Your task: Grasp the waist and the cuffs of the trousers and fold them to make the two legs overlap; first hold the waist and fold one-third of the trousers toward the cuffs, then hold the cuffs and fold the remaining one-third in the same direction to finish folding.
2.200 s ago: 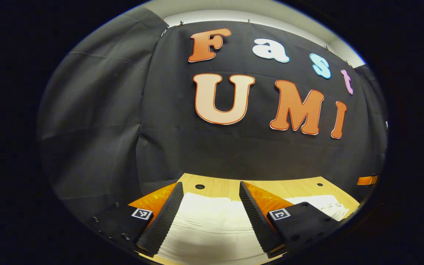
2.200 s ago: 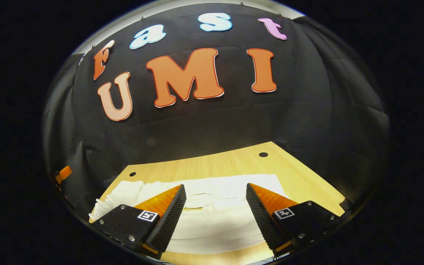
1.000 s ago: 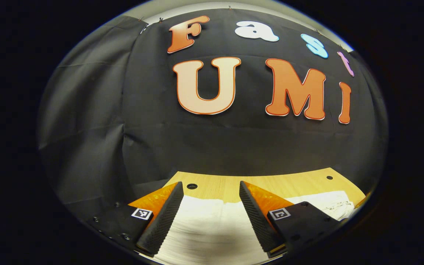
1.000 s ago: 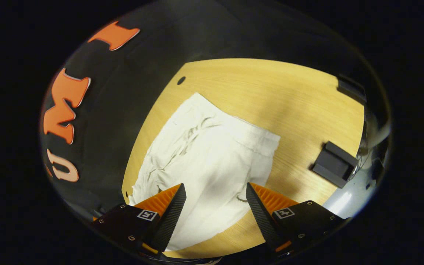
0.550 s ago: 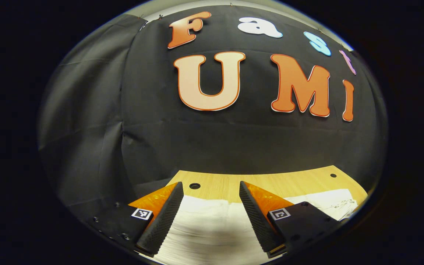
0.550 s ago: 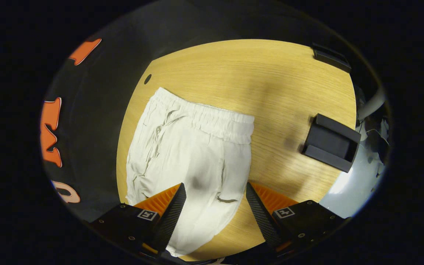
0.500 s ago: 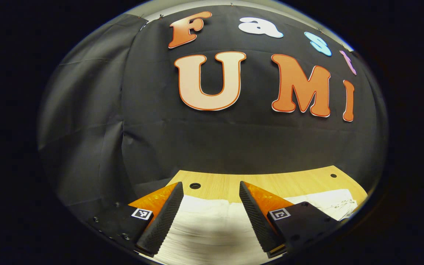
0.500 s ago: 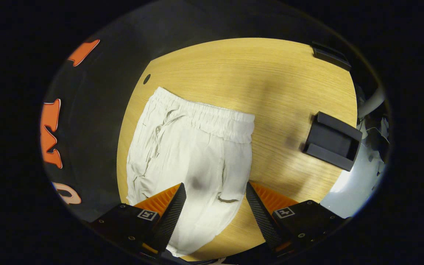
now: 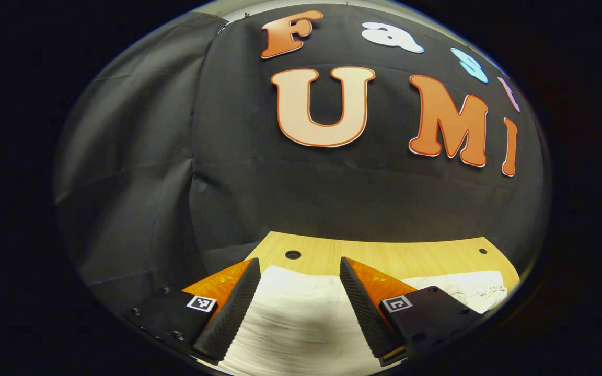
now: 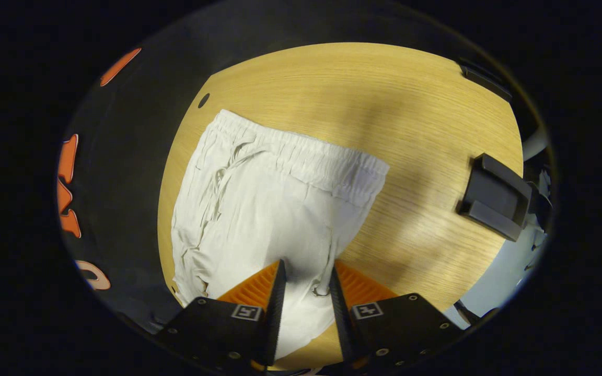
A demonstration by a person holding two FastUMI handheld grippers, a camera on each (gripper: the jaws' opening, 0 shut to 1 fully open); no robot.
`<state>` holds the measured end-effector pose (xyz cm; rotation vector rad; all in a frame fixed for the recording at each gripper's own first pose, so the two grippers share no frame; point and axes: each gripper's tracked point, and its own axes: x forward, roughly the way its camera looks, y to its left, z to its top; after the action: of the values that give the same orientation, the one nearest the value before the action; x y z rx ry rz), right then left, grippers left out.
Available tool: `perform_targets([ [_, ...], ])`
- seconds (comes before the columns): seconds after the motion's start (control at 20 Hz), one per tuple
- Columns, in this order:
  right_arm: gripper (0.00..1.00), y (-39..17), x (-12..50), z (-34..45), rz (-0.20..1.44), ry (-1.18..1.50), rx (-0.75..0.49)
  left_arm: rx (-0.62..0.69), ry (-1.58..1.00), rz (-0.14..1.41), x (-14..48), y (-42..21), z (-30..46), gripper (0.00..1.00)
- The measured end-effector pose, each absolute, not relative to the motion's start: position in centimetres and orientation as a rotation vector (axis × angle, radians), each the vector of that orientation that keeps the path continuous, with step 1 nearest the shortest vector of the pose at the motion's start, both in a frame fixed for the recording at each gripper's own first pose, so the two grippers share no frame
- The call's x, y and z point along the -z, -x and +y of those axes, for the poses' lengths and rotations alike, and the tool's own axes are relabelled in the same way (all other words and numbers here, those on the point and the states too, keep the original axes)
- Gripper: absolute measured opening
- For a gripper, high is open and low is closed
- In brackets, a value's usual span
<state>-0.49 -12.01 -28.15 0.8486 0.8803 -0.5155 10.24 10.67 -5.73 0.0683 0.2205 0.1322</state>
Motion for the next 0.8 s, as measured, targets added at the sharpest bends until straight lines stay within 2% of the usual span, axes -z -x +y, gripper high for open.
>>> perform_targets([
  [0.05,0.35,0.5,28.2,-12.0,0.886,-0.831,0.514,-0.140,-0.070,0.226,5.9,-10.0,11.2,0.96],
  [0.1,0.29,0.5,28.5,-12.0,0.891,-0.817,0.517,-0.150,-0.068,0.233,6.0,-9.8,11.8,0.99],
  [0.15,0.17,0.4,28.6,-11.9,0.892,-0.829,0.526,-0.159,-0.059,0.244,6.2,-9.3,12.3,0.99],
  [0.25,0.02,0.1,28.6,-11.5,0.895,-0.850,0.526,-0.169,-0.004,0.278,7.3,-8.4,13.3,1.00],
  [0.5,0.01,0.1,28.7,-11.6,0.909,-0.817,0.512,-0.272,0.179,0.406,12.1,-4.6,16.9,0.99],
  [0.8,0.01,0.1,28.8,-11.6,0.915,-0.820,0.499,-0.453,0.653,0.626,20.8,0.1,20.3,0.99],
])
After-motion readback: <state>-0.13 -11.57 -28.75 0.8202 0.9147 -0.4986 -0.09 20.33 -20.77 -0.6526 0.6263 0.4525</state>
